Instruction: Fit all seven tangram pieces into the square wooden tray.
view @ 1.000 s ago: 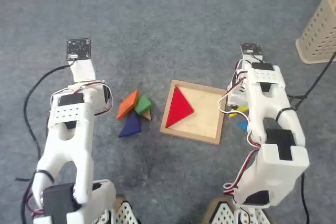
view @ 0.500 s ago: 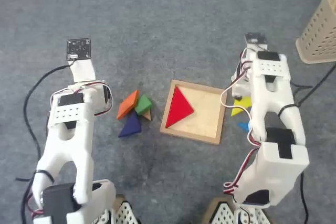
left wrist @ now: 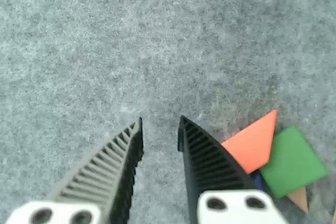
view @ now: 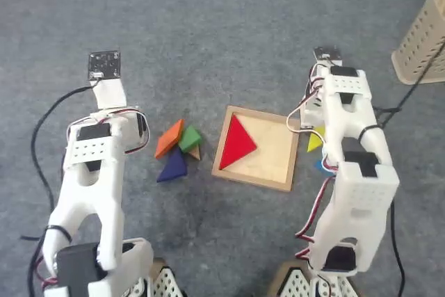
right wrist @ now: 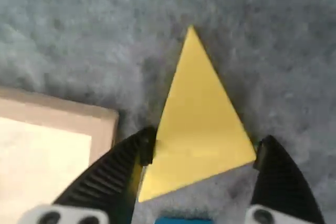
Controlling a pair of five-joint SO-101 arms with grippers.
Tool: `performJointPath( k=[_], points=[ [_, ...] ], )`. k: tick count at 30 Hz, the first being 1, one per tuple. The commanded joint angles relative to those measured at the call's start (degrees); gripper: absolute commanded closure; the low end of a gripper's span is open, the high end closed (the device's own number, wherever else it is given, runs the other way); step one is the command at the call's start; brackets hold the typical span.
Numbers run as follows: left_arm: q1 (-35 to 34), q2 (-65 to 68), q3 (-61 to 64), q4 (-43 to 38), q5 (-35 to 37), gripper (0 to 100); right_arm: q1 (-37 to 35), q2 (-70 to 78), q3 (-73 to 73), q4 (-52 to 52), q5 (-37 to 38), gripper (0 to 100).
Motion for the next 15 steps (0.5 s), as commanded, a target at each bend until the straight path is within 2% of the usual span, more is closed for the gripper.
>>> performJointPath(
  k=[1,3,10,15],
  points=[
    [-0.3,-2.8,0.1,-1.1,0.7,89,0.4,1.8,-4.1,2.1,1.0,70.2],
    [-0.3,-2.8,0.1,-1.1,0.7,89,0.4,2.5,-4.9,2.9,1.0,70.9],
    [-0.4,-2.8,0.1,-1.1,0.7,89,0.6,2.7,-4.9,2.9,1.0,85.3],
    [-0.4,-2.7,0.1,-1.1,0.7,89,0.9,2.5,-4.7,2.9,0.9,87.6]
  ],
)
